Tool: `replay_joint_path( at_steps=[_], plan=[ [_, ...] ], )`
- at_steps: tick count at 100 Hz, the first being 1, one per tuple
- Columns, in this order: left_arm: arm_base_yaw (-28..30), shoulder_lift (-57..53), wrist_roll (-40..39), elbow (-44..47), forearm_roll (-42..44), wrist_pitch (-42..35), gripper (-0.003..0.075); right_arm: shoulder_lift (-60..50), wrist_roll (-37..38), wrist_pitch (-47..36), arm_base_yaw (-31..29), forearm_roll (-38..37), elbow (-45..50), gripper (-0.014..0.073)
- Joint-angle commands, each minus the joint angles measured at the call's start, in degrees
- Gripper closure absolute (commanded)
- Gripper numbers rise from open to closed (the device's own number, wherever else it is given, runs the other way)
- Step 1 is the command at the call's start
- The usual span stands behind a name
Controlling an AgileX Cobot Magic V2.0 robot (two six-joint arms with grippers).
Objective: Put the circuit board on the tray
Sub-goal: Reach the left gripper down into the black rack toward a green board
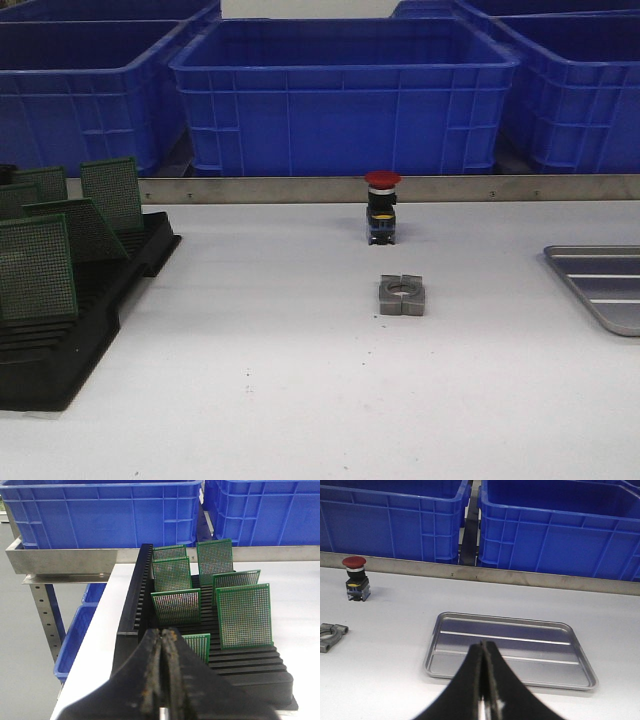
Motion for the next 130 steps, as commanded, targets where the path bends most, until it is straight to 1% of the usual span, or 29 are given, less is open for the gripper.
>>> replay_joint_path(
  at_steps=[1, 13, 27, 34, 38, 46, 58, 64, 71, 82, 94, 112, 125, 130],
  plan=[
    [0.0, -1.8, -0.4, 1.5, 0.0, -4.2, 0.0737, -1.0, 0.2, -4.4, 0.1, -0.6, 0.1, 0.0653],
    [0.0, -1.8, -0.4, 1.5, 0.0, -4.3, 0.0737, -1.0, 0.2, -4.4, 0.1, -0.6, 0.1, 0.0653],
    [0.0, -1.8, -0.4, 1.5, 0.0, -6.1, 0.0737, -1.0, 0.2, -4.4, 0.1, -0.6, 0.1, 0.0653],
    [0.1, -1.8, -0.3, 1.5, 1.0, -8.2, 0.0737, -1.0, 0.2, -4.4, 0.1, -0.6, 0.1, 0.0653],
    [0.1, -1.8, -0.3, 1.5, 2.5, -10.6, 0.0737, -1.0, 0.2, -4.4, 0.1, -0.6, 0.1, 0.0653],
    [0.1, -1.8, -0.3, 1.5, 2.4, -15.1, 0.0737, -1.0, 0.2, -4.4, 0.1, -0.6, 0.1, 0.0653],
    [0.6, -1.8, -0.3, 1.5, 2.5, -18.7, 0.0738, -1.0, 0.2, -4.4, 0.1, -0.6, 0.1, 0.0653],
    [1.0, -1.8, -0.3, 0.7, 2.5, -18.6, 0.0738, -1.0, 0.2, -4.4, 0.1, -0.6, 0.1, 0.0653],
    [1.6, -1.8, -0.3, -1.5, 2.5, -16.2, 0.0738, -1.0, 0.2, -4.4, 0.1, -0.6, 0.1, 0.0653],
    [2.5, -1.3, -0.3, -6.9, 2.5, -8.7, 0.0738, -1.0, 0.2, -4.4, 0.1, -0.6, 0.1, 0.0653],
    [3.3, 1.7, -0.3, -13.4, 2.5, -1.3, 0.0738, -1.0, 0.2, -4.4, 0.1, -0.6, 0.1, 0.0653],
    [3.3, 10.8, -0.3, -22.7, 2.5, 9.7, 0.0737, -1.0, 0.2, -4.4, 0.1, -0.6, 0.1, 0.0653],
    [3.3, 19.1, -0.3, -27.8, 2.5, 13.0, 0.0736, -1.0, 0.2, -4.4, 0.1, -0.6, 0.1, 0.0653],
    [3.3, 22.5, -0.2, -29.9, 2.5, 15.7, 0.0733, -1.0, 0.2, -4.4, 0.1, -0.6, 0.1, 0.0653]
  ],
)
